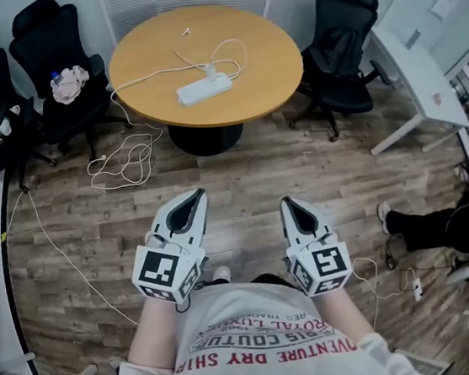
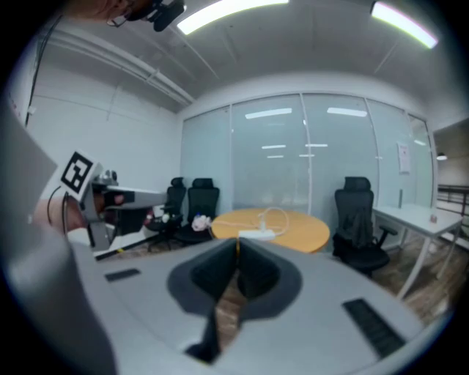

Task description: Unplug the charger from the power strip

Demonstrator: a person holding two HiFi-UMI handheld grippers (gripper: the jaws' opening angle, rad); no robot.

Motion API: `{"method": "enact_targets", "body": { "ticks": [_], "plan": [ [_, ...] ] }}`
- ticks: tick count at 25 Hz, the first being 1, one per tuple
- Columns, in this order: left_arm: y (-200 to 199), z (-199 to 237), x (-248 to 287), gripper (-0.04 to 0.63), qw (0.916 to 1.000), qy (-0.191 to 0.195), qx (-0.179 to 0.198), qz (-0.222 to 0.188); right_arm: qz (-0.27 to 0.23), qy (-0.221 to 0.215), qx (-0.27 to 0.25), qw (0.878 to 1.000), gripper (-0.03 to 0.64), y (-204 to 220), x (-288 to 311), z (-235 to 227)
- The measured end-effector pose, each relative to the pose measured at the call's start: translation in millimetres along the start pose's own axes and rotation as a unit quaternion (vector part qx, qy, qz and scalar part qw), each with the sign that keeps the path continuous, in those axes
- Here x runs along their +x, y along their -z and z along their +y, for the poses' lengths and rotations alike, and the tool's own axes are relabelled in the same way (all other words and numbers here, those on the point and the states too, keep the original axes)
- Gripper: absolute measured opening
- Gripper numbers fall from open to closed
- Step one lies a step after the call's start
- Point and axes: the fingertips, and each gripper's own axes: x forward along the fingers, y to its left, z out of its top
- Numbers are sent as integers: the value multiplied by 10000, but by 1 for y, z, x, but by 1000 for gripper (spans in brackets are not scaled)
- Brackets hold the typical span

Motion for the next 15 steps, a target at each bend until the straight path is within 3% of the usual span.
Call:
{"method": "enact_targets", "body": {
  "ticks": [7, 15],
  "plan": [
    [16, 40, 34, 34, 9993, -278, -79, 250, 202, -251, 116, 9994, 29, 6, 64, -17],
    [18, 81, 93, 34, 9950, -943, -10, 316, 127, -852, 91, 9962, 29, -7, 157, -62]
  ]
}}
